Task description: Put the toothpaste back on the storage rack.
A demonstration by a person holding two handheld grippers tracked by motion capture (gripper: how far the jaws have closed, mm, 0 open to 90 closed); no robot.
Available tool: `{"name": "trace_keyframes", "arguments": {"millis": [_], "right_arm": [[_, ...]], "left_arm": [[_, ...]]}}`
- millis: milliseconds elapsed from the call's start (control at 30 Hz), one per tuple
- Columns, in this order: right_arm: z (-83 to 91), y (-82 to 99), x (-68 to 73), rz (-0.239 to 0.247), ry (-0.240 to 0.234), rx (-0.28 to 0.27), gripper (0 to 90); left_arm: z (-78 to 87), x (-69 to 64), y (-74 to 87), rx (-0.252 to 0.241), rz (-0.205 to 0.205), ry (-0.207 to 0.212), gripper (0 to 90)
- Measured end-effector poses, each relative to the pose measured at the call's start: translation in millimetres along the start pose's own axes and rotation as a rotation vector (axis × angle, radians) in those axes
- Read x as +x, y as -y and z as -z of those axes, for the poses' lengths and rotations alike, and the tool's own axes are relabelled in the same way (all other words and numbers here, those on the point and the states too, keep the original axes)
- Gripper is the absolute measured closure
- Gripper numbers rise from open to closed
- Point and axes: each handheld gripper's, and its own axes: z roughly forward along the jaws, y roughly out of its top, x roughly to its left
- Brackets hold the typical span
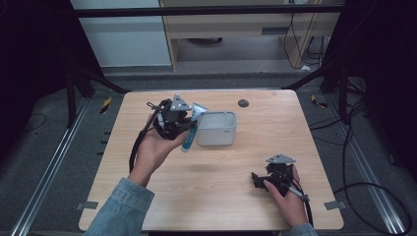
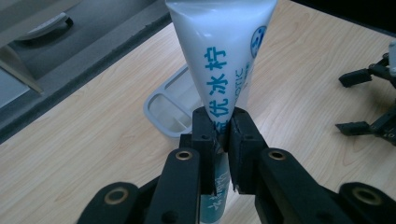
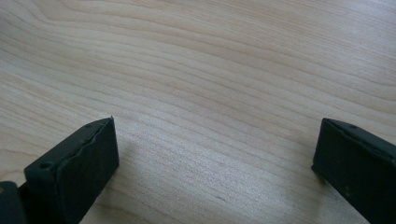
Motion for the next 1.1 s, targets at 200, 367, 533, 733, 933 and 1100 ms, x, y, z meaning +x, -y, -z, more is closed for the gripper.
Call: {"name": "trace_keyframes", "arguments": {"millis": [200,367,533,733,933,1100], "right_arm": [[0.2,-0.1,0.2,-0.004,-0.002,0.001,0.4],[0.0,0.0,0.0,0.0,0.001,0.0,0.3],[-0.1,0.0,0.0,0.0,0.001,0.0,0.4],[-0.1,0.0,0.0,0.0,0.001,0.0,0.4],[0.0,0.0,0.0,0.0,0.0,0.0,0.4],[-0.1,0.0,0.0,0.001,0.001,0.0,0.4]], "left_arm": [[0.8,-1.7,-10.7,-0.009,-0.007,0.002,81.9],[0.5,0.2,-20.3,-0.019,0.0,0.004,81.9],[-1.2,5.9,-29.0,-0.022,0.009,0.006,81.9],[-1.6,10.5,-37.4,-0.036,0.018,0.004,82.0],[-3.2,12.9,-43.2,-0.051,0.027,0.002,82.0],[-6.6,16.2,-50.7,-0.052,0.025,-0.012,81.9]]}}
